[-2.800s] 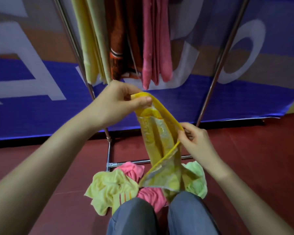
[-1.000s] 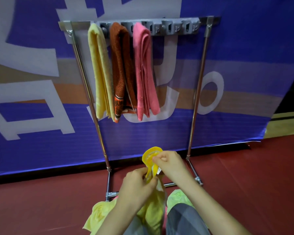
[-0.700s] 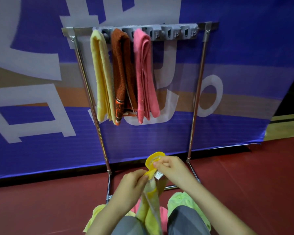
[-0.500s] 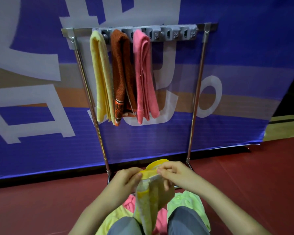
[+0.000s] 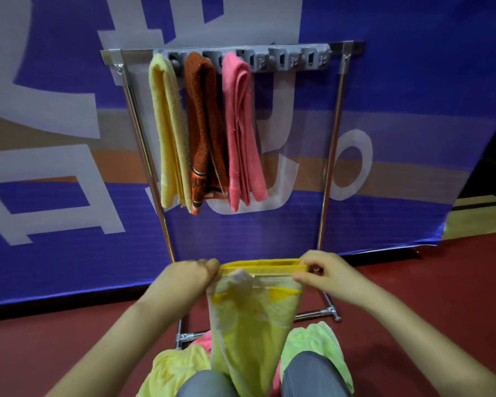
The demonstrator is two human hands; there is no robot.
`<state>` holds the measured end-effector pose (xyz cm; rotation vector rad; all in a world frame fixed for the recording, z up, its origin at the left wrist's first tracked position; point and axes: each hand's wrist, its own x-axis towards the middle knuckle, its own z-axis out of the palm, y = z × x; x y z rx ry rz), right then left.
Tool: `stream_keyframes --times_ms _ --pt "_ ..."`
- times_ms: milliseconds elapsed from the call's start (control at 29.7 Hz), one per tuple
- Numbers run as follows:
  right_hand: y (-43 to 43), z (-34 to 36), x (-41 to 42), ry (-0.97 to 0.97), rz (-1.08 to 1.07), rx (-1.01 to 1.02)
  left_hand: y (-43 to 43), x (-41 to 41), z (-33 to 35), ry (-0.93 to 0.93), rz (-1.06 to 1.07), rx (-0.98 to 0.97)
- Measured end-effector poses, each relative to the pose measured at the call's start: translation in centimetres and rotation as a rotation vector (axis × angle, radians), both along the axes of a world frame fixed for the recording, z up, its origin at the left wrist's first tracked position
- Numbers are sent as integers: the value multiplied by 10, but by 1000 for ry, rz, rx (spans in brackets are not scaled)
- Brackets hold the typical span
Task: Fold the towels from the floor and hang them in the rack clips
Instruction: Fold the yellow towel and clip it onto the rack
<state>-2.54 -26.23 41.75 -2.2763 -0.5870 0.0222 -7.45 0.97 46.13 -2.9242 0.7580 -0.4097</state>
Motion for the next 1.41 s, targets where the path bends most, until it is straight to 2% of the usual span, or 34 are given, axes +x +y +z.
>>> stream_keyframes --times_ms 67,101,168,236,303,438,539,640,707,842,1078,1414 --pt "1 14 0 -13 -4 112 1 9 8 -117 7 63" --pt "1 22 1 -18 -3 162 3 12 10 -116 17 26" --pt "0 36 0 -24 4 261 6 15 18 -48 -19 -148" --pt "1 50 1 -53 -12 321 4 16 27 -55 -55 -319" --pt "3 66 3 -128 -40 348 3 19 42 -78 -66 -359" --pt "4 89 13 -271 -69 395 4 30 69 -213 -83 -32" --pt "5 103 19 -298 -125 371 0 31 80 -275 -71 130" --pt "4 123 24 -399 -190 367 -6 33 95 -300 7 -10" --pt "3 132 28 -409 -212 333 -9 35 100 -346 55 -12" --pt "-1 130 30 -368 -210 264 -13 39 96 -304 64 15" --pt "3 110 29 -346 -265 275 -10 38 80 -223 48 -230" --pt "10 112 31 -343 -299 315 -6 35 90 -187 37 -370"
